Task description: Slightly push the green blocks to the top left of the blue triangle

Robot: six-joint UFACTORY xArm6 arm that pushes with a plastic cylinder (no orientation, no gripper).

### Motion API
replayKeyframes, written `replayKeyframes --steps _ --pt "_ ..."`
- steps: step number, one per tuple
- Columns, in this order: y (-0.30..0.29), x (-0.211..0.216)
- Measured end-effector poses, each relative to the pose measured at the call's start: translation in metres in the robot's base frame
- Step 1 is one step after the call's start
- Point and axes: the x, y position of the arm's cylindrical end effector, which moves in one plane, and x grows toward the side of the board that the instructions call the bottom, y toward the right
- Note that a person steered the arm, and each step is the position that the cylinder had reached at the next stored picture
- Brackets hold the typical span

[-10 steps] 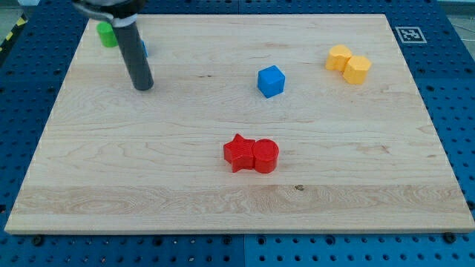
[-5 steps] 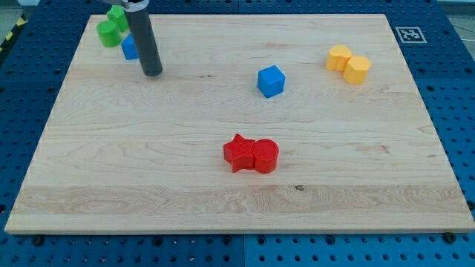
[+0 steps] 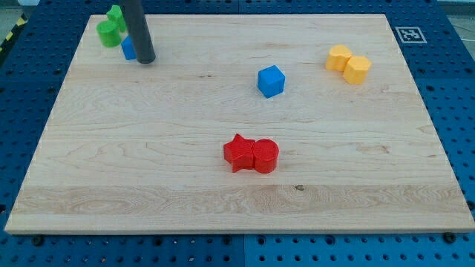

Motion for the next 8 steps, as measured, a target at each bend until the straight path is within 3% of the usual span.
replayKeyframes --steps 8 --pt "-0.039 -0.005"
